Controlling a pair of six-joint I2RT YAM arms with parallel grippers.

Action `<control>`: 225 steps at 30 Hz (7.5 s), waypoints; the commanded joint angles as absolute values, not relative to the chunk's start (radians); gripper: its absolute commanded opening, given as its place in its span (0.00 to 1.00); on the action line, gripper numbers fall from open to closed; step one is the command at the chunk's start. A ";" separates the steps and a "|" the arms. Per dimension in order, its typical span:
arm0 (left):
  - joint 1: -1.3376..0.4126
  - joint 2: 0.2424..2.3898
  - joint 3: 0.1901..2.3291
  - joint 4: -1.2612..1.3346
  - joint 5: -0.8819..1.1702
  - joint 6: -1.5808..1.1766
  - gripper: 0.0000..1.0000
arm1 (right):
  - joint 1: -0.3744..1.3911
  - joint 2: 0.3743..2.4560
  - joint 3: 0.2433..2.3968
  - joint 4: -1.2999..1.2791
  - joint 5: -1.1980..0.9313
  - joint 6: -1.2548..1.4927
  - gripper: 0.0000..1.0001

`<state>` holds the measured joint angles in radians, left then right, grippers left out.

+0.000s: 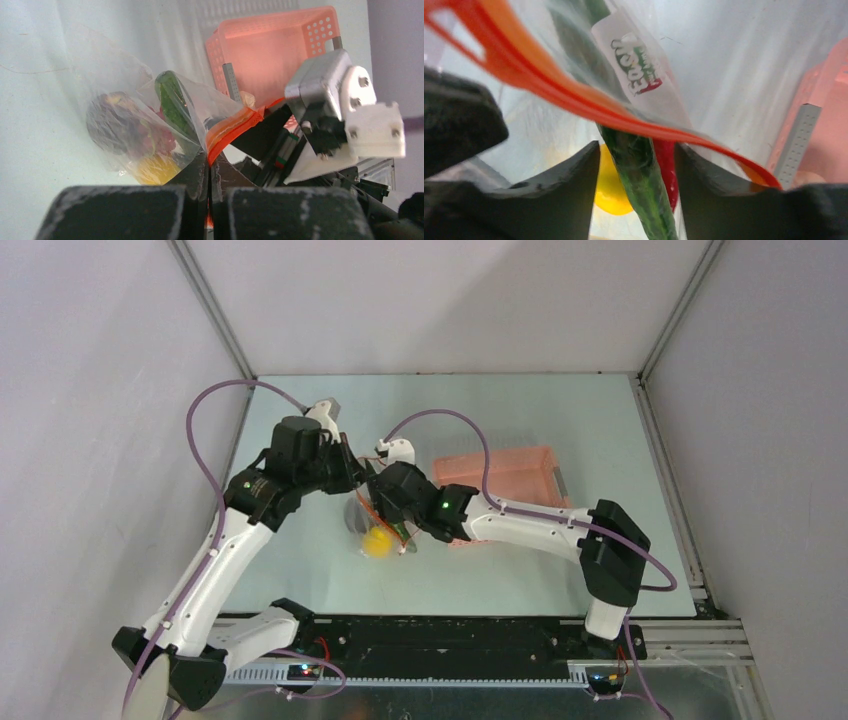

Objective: Place the food in the zip-top bag and seal the zipper
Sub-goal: Place the fake vegetable in the zipper food storage bag, then pick up the fake vegetable from the bin, then place the fake vegetable in the zipper food storage bag.

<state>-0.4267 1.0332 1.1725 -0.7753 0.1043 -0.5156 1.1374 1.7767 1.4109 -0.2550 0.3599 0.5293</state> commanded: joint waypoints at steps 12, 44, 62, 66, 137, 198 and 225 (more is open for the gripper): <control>-0.422 1.003 1.174 -0.733 0.086 -0.494 0.00 | 1.139 1.472 1.297 -0.150 0.152 0.001 1.00; -0.422 1.046 1.153 -0.692 0.062 -0.452 0.00 | 0.375 1.499 1.417 -0.919 -0.414 -1.095 0.99; -0.420 1.080 1.166 -0.717 -0.024 -0.419 0.00 | 0.368 1.789 1.444 -1.072 -0.281 -1.341 0.90; -0.416 1.096 1.169 -0.715 -0.008 -0.411 0.00 | 0.366 1.798 1.405 -1.058 -0.311 -1.365 0.90; -0.283 1.151 1.131 -0.634 0.044 -0.378 0.00 | 0.414 1.878 1.261 -0.813 -0.471 -1.400 0.44; -0.302 1.032 1.080 -0.573 0.149 -0.477 0.00 | 0.688 1.228 1.436 -0.791 -0.359 -0.677 0.00; -0.369 0.954 1.113 -0.595 0.099 -0.480 0.01 | 0.900 1.391 1.400 -0.732 -0.515 0.370 0.00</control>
<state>-0.3637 0.9813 1.0790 -0.6163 0.1097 -0.4709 0.8825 1.3781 1.3937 -0.7269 -0.5285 0.2878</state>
